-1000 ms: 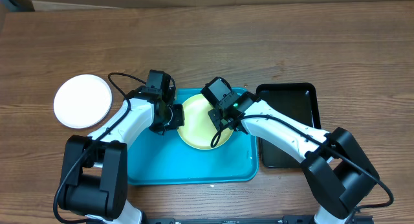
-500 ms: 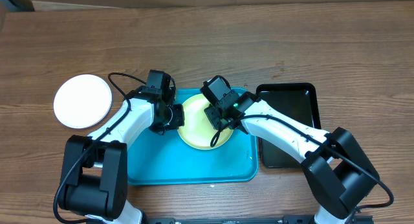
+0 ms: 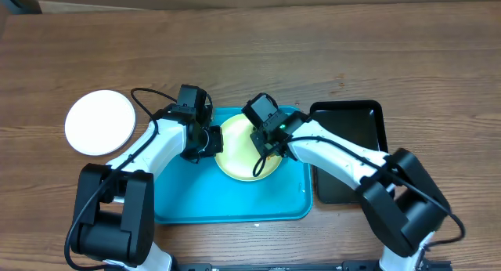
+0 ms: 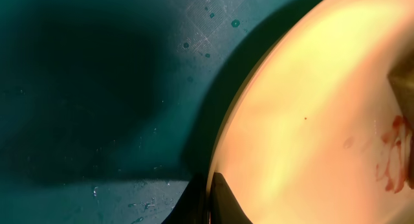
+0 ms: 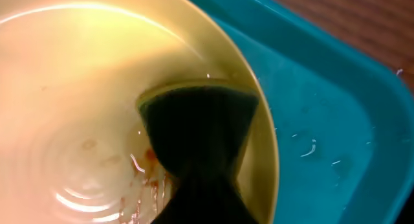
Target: Clean dirty plates on tray and stack at the side
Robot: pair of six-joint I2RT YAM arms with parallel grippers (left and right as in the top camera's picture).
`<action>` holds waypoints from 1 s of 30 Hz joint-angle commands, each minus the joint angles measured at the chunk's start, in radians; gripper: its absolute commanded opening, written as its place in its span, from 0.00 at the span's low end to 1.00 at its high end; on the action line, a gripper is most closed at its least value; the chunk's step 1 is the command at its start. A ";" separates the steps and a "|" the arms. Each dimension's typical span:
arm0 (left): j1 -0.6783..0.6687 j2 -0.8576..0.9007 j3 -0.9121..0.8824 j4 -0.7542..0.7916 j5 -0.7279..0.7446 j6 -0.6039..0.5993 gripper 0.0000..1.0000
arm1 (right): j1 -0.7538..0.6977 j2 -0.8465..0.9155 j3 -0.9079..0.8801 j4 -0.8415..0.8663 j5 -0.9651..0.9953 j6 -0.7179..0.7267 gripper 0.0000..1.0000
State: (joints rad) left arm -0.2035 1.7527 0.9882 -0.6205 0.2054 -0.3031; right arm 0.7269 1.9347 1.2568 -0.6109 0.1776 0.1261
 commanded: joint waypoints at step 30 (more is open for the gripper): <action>-0.006 0.008 -0.008 0.000 -0.002 0.011 0.04 | -0.003 0.084 0.006 0.038 -0.321 0.249 0.04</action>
State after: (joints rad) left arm -0.2031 1.7527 0.9878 -0.6243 0.1894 -0.3027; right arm 0.7128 1.9686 1.2644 -0.5838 -0.0551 0.3538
